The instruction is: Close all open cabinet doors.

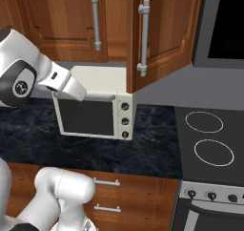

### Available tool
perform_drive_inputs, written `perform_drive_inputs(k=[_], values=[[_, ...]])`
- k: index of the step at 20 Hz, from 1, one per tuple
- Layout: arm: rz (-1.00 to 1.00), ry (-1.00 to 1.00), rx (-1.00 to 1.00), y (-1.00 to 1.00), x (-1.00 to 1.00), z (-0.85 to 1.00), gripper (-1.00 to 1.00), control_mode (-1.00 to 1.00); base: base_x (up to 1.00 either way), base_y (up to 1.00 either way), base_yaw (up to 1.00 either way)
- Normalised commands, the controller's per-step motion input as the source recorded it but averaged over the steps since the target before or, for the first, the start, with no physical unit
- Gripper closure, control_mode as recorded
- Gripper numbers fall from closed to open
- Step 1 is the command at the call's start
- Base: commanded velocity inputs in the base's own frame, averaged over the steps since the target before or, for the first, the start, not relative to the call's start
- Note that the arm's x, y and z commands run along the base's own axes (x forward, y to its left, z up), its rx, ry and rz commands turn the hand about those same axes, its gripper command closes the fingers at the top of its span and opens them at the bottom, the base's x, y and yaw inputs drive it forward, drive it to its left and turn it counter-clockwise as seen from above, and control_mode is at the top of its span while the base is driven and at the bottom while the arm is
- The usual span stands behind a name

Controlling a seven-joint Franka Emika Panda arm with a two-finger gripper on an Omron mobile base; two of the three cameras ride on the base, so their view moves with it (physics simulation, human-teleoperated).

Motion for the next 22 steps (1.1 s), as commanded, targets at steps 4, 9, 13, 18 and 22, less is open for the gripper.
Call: perform_drive_inputs(k=[4,9,13,18,22], values=[[0.09,-0.11,0.00,-0.03,-1.00,-0.06,-1.00,-1.00,0.00,0.00,0.00],[0.08,-0.25,0.00,-0.31,-0.96,0.07,-1.00,-1.00,0.00,0.00,0.00],[0.07,-0.32,0.00,-0.53,-0.74,0.22,-1.00,-1.00,0.00,0.00,0.00],[0.12,-0.23,0.00,-0.48,-0.31,0.17,-1.00,-1.00,0.00,0.00,0.00],[0.13,-0.16,0.02,-0.47,-0.10,0.16,-1.00,-1.00,0.00,0.00,0.00]])
